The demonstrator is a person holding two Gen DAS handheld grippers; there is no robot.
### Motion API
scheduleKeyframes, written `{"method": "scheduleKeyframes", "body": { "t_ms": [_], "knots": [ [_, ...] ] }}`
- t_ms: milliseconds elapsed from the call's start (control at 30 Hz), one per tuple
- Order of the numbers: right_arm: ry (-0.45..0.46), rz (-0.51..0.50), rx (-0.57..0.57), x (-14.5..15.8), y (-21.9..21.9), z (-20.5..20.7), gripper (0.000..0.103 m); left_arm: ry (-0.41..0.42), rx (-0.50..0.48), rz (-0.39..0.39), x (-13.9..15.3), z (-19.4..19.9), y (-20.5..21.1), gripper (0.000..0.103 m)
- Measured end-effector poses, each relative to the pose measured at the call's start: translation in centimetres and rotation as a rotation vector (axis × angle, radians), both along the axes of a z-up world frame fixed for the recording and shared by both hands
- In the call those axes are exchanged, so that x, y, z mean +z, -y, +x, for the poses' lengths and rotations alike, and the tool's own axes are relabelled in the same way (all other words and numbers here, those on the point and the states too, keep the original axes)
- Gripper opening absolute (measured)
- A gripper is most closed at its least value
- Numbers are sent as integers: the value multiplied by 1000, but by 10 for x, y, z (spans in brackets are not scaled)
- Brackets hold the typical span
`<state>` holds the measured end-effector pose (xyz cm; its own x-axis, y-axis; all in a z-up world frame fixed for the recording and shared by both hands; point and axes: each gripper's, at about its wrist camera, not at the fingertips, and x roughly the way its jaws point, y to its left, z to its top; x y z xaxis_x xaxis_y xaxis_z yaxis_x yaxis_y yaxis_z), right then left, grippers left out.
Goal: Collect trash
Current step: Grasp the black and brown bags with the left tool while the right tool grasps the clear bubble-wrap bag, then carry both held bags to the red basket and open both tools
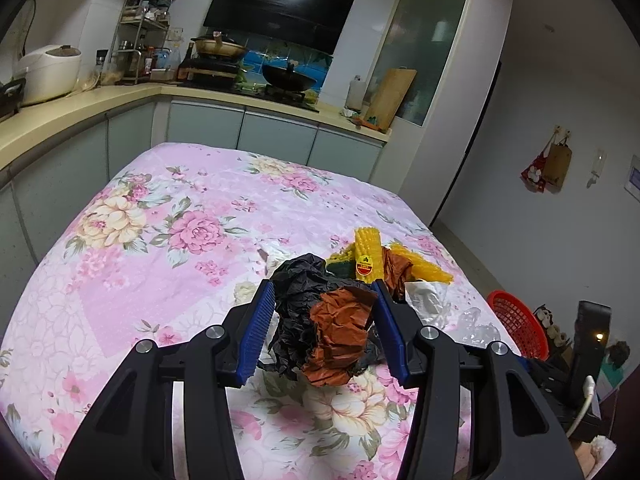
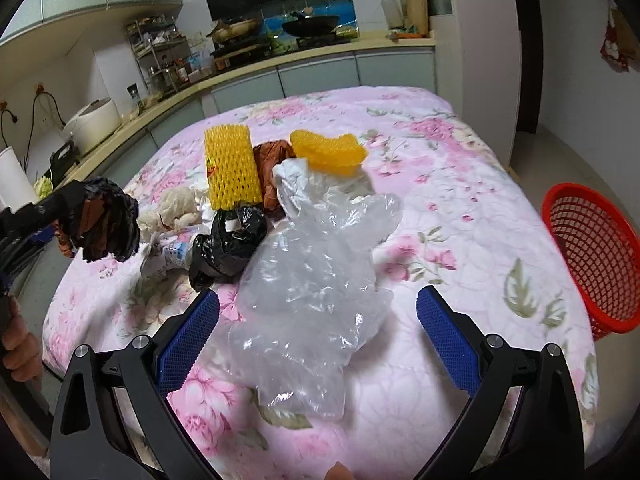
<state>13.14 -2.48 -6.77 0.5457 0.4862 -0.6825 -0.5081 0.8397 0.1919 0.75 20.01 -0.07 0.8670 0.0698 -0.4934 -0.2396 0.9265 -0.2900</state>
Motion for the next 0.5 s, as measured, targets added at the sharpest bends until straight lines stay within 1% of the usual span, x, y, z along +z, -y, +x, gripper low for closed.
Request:
{"method": "scheduleKeyframes", "body": {
  "t_ms": [67, 167, 200, 233, 267, 367, 500],
  "knots": [
    [-3, -7, -4, -3, -1, 1, 94, 0, 3, 14, 1, 0, 2, 48],
    [-2, -17, 7, -4, -2, 1, 76, -4, 4, 26, 1, 0, 6, 48],
    [2, -23, 12, -4, -2, 1, 72, -6, 4, 26, 0, 1, 6, 48],
    [5, -30, 17, -4, -2, 1, 65, -8, 4, 26, 0, 1, 6, 48],
    [9, -34, 23, -4, -2, 0, 61, -11, 5, 29, -1, 2, 7, 48],
    [14, -35, 33, -2, -1, 0, 52, -21, 6, 50, -2, 4, 13, 48],
    [15, -20, 30, 3, 6, 0, 49, -18, -4, 71, 0, 5, 21, 48]
  ]
}}
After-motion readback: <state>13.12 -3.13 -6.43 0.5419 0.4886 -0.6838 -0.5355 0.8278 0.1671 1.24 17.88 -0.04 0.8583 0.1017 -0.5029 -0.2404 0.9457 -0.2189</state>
